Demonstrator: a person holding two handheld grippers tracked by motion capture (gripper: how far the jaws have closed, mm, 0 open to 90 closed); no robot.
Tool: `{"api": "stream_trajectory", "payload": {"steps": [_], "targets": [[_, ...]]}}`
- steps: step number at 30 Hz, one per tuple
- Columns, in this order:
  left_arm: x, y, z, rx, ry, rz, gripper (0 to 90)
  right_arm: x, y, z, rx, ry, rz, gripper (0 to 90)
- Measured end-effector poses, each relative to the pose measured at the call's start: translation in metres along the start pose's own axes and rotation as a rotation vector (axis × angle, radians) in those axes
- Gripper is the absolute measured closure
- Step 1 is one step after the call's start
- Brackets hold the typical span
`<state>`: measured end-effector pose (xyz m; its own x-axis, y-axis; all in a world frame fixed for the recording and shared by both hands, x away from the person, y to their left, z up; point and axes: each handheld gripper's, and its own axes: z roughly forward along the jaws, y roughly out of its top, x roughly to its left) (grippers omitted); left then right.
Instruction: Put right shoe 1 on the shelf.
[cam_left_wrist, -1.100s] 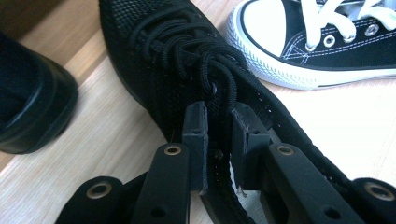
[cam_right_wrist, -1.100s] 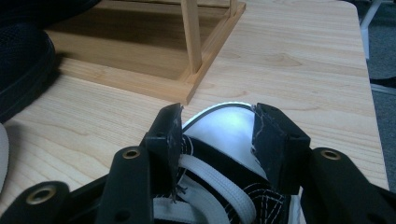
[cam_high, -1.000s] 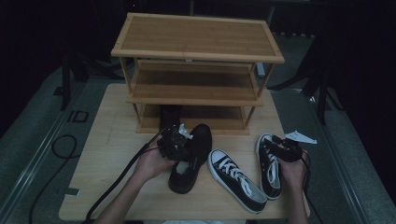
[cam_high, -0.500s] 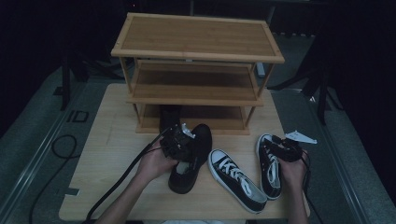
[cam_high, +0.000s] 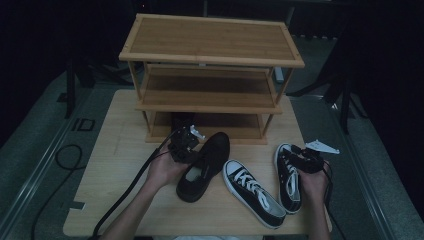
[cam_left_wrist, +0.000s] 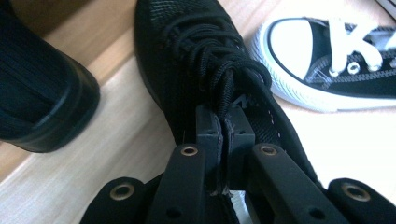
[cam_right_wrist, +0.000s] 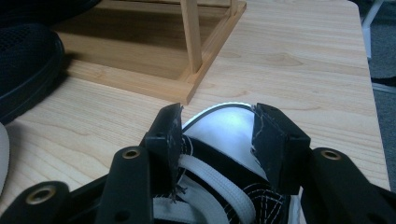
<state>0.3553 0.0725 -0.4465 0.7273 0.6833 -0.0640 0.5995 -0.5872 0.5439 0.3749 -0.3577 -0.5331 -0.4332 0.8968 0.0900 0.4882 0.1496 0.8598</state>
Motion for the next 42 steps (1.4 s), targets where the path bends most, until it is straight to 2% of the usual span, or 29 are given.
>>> {"api": "stream_trajectory", "payload": {"steps": [7,10,16,20,22,23,28,31,34,40,42], "targets": [[0.01,0.004,-0.003,-0.053,0.017,-0.05,88.0,0.0,0.0,0.0,0.0,0.002,0.001,52.5],[0.018,0.007,-0.003,-0.073,0.022,-0.085,87.9,0.0,0.0,0.0,0.0,0.001,0.001,52.5],[0.032,0.011,0.003,-0.092,0.066,-0.135,87.9,0.0,0.0,0.0,-0.001,0.001,0.001,52.5],[0.037,0.012,0.005,-0.107,0.07,-0.154,87.9,0.0,0.0,0.0,-0.002,0.002,0.0,52.5],[0.038,0.012,0.004,-0.122,0.102,-0.172,87.9,0.0,0.0,0.0,-0.001,0.002,0.0,52.5],[0.039,0.012,0.003,-0.126,0.089,-0.18,87.8,0.0,0.0,0.0,-0.001,0.002,-0.001,52.5],[0.041,0.011,0.01,-0.088,0.115,-0.168,87.6,0.0,0.0,0.0,0.0,0.002,0.001,52.5],[0.042,0.01,0.01,-0.098,0.106,-0.173,87.3,0.0,0.0,0.0,-0.001,0.001,-0.001,52.5],[0.041,0.009,0.009,-0.103,0.097,-0.152,83.1,0.0,0.0,0.0,0.0,0.001,0.0,52.5],[0.037,0.003,-0.01,-0.146,0.074,-0.104,76.1,0.0,0.0,0.0,0.0,0.002,-0.001,52.5],[0.033,0.001,-0.019,-0.15,0.09,-0.073,75.8,0.0,0.0,0.0,0.0,0.002,0.001,52.5]]}}
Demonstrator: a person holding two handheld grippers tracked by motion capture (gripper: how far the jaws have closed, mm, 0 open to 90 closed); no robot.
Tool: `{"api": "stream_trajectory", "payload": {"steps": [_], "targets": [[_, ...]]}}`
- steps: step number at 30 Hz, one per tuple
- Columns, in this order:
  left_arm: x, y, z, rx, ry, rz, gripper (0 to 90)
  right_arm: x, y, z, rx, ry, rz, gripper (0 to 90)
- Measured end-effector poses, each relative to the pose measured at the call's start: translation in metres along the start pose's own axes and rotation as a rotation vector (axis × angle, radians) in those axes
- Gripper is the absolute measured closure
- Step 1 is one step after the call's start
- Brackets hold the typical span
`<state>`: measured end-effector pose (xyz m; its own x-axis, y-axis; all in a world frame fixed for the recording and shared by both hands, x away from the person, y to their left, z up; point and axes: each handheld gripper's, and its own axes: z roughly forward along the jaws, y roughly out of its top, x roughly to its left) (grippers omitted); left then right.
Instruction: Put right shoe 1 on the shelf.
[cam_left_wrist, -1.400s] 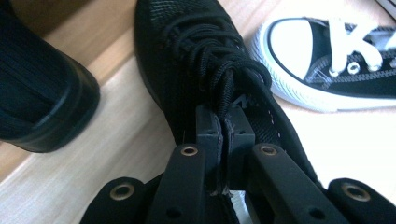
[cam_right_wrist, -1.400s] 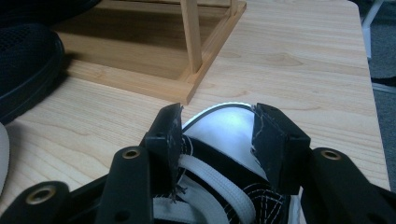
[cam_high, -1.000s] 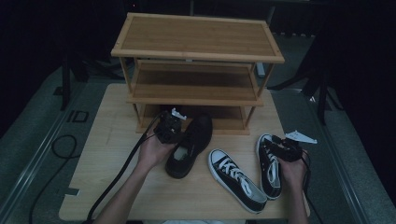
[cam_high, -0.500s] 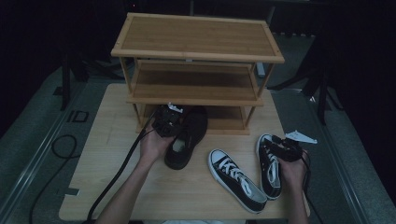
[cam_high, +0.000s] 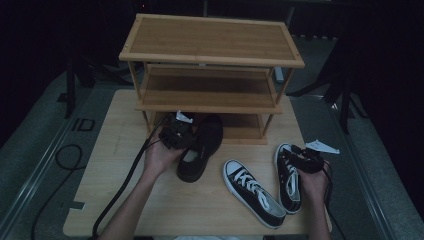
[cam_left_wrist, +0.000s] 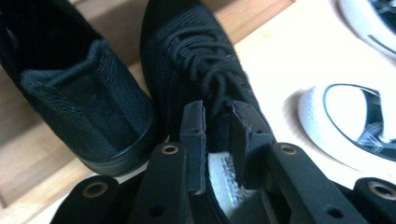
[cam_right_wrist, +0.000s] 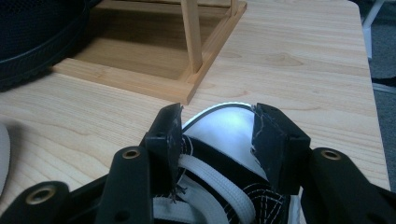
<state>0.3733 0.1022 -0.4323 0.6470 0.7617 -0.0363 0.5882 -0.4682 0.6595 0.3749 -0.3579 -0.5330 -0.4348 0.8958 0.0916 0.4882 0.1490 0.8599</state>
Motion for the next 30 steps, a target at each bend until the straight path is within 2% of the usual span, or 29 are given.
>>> {"api": "stream_trajectory", "payload": {"steps": [3,6,9,12,18,25,28,29,30], "targets": [[-0.003,-0.003,-0.01,0.001,0.023,0.046,79.9,0.0,0.0,0.0,0.001,-0.001,-0.001,52.5],[-0.006,-0.009,-0.019,-0.011,0.063,0.078,89.9,0.0,0.0,0.0,0.001,-0.003,-0.003,52.5],[-0.008,-0.015,-0.022,0.006,0.085,0.096,90.0,0.0,0.0,0.0,0.001,-0.002,-0.002,52.5],[-0.008,-0.022,-0.022,0.021,0.088,0.098,90.0,0.0,0.0,0.0,0.002,-0.001,-0.002,52.5],[-0.005,-0.042,-0.013,0.042,0.075,0.059,90.0,0.0,0.0,0.0,0.003,-0.001,-0.002,52.5],[-0.006,-0.062,-0.004,0.061,0.065,0.035,90.0,0.0,0.0,0.0,0.005,0.0,-0.001,52.5],[-0.002,-0.078,0.002,0.045,0.034,-0.019,90.0,0.0,0.0,0.0,0.004,-0.001,-0.001,52.5],[0.001,-0.085,0.003,0.046,0.016,-0.052,90.0,0.0,0.0,0.0,0.004,-0.001,-0.002,52.5],[0.002,-0.09,0.005,0.055,0.024,-0.061,90.0,0.0,0.0,0.0,0.004,-0.001,-0.001,52.5]]}}
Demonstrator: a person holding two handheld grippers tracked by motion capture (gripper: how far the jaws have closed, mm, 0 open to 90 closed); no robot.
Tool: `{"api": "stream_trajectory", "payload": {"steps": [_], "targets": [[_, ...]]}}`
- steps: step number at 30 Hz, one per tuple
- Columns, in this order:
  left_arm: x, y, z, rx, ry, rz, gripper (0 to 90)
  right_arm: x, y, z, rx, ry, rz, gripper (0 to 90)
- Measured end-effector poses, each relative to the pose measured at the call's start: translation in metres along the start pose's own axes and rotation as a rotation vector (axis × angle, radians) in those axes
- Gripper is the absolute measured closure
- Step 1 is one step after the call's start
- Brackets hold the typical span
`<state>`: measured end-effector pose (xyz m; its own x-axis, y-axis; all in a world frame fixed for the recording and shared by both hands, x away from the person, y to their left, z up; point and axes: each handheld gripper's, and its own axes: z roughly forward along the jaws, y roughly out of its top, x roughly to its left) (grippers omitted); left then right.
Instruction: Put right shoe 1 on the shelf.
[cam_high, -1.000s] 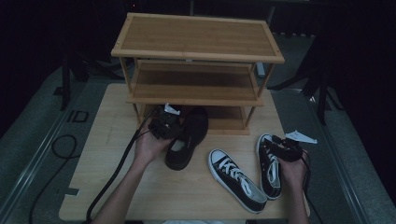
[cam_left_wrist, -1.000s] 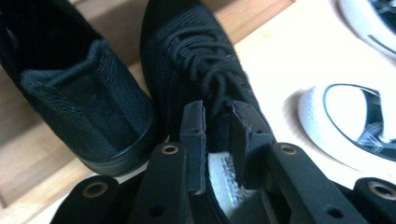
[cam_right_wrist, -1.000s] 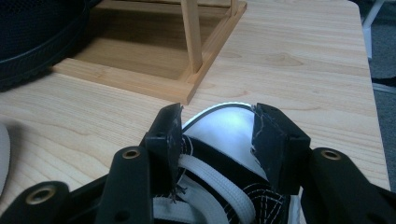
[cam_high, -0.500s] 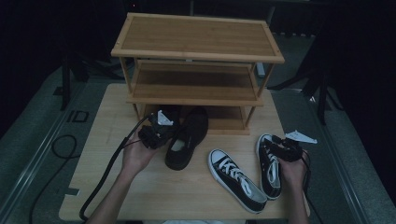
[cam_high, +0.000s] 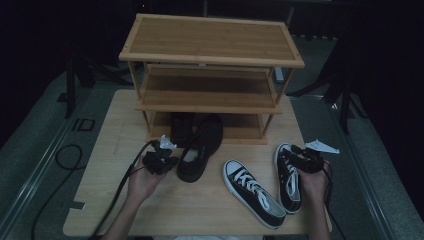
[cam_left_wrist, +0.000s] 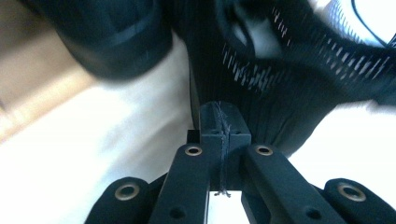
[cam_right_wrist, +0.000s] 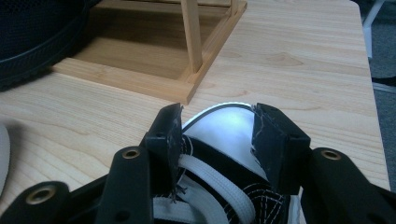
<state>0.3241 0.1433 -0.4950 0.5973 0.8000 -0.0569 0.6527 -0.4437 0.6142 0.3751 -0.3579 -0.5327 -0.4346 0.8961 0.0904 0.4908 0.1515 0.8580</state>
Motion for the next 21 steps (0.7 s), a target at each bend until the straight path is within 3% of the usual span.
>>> {"api": "stream_trajectory", "payload": {"steps": [2,3,5,12,15,17,21], "targets": [[0.001,-0.006,0.002,0.01,0.015,0.001,90.0,0.0,0.0,0.0,0.0,0.0,0.002,52.5],[0.001,-0.012,0.001,-0.003,-0.008,-0.009,90.0,0.0,0.0,0.0,0.0,0.0,0.002,52.5],[-0.005,-0.016,0.001,0.004,0.012,0.034,90.0,0.0,0.0,0.0,0.0,-0.002,0.002,52.5],[-0.022,-0.018,0.011,0.037,0.036,0.082,90.0,0.001,0.0,0.0,0.001,-0.004,-0.002,52.5],[-0.023,-0.017,0.009,0.031,0.012,0.075,90.0,0.0,0.0,0.0,0.001,-0.003,-0.002,52.5],[-0.028,-0.017,0.009,0.032,0.021,0.081,90.0,0.0,0.0,0.0,0.001,-0.003,-0.001,52.5],[-0.041,-0.016,0.01,0.022,-0.01,0.097,90.0,0.0,0.0,0.0,0.001,-0.004,-0.001,52.5]]}}
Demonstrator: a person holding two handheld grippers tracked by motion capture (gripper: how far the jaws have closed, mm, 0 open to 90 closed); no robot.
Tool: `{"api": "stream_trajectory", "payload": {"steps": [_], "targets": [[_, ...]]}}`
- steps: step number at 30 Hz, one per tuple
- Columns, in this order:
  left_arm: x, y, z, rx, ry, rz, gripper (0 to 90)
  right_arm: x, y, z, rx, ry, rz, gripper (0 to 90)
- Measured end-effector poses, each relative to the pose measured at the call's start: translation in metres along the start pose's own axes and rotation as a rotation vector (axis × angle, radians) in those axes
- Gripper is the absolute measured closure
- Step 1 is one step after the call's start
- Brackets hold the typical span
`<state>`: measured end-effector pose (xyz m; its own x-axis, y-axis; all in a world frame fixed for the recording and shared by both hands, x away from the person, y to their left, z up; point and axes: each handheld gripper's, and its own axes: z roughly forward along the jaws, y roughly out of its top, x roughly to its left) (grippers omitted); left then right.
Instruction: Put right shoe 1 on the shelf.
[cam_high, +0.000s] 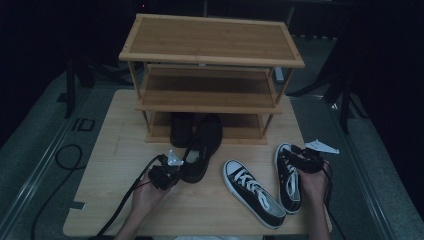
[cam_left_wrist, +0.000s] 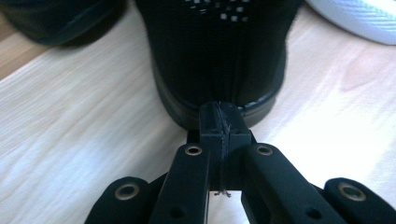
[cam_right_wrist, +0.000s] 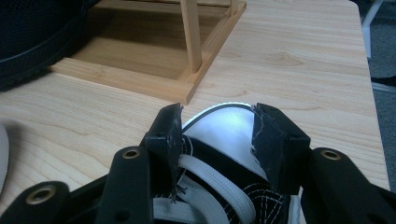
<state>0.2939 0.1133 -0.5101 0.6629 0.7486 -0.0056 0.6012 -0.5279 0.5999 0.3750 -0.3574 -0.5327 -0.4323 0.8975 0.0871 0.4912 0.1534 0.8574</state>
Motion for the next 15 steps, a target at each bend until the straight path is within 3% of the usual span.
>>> {"api": "stream_trajectory", "payload": {"steps": [7,9,15], "targets": [[-0.018,0.006,0.008,-0.019,-0.057,0.019,90.0,0.0,0.0,0.0,0.0,-0.002,-0.001,52.5],[-0.028,0.008,0.013,-0.017,-0.062,0.046,90.0,0.0,0.0,0.0,0.0,-0.001,-0.002,52.5],[-0.035,0.015,0.018,-0.016,-0.077,0.067,90.0,0.0,0.0,0.0,0.0,-0.001,-0.002,52.5]]}}
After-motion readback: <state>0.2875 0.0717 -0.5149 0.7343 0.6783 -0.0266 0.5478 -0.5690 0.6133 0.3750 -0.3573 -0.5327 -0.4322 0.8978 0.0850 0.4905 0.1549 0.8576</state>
